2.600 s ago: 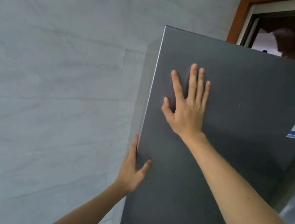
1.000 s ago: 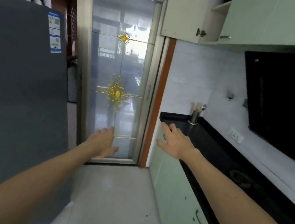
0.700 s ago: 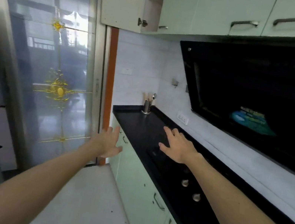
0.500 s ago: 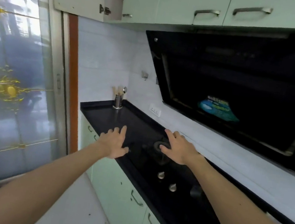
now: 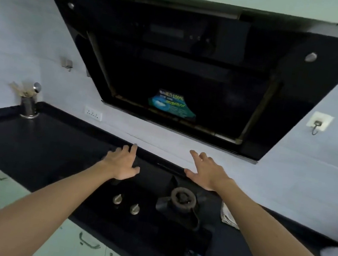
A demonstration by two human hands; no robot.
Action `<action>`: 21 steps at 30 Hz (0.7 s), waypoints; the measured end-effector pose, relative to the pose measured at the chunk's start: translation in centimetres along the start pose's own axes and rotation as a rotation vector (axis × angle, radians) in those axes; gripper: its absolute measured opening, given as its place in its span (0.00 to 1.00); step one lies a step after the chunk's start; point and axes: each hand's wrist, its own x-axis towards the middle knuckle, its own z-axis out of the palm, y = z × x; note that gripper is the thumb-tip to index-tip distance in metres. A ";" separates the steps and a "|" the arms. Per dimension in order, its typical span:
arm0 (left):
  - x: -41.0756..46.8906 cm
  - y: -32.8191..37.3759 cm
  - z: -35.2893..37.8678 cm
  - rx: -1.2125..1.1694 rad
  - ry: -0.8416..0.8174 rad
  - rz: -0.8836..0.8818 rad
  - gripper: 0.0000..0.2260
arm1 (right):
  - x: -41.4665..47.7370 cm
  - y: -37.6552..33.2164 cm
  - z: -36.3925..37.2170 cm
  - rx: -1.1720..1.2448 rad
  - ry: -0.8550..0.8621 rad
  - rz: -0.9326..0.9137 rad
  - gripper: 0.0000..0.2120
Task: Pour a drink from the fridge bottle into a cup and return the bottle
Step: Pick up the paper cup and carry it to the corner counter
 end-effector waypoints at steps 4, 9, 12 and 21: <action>3.6 4.1 1.6 -0.005 -0.038 0.129 0.38 | -2.4 4.7 0.3 -0.029 -0.005 0.149 0.33; 6.8 11.0 3.7 -0.004 -0.096 0.294 0.38 | -6.2 10.3 1.1 -0.021 -0.026 0.341 0.32; 8.0 15.5 4.9 -0.008 -0.116 0.403 0.38 | -8.8 13.3 1.9 -0.002 -0.037 0.435 0.32; 9.0 28.3 7.9 0.005 -0.172 0.624 0.37 | -16.9 21.0 4.7 0.060 -0.045 0.674 0.33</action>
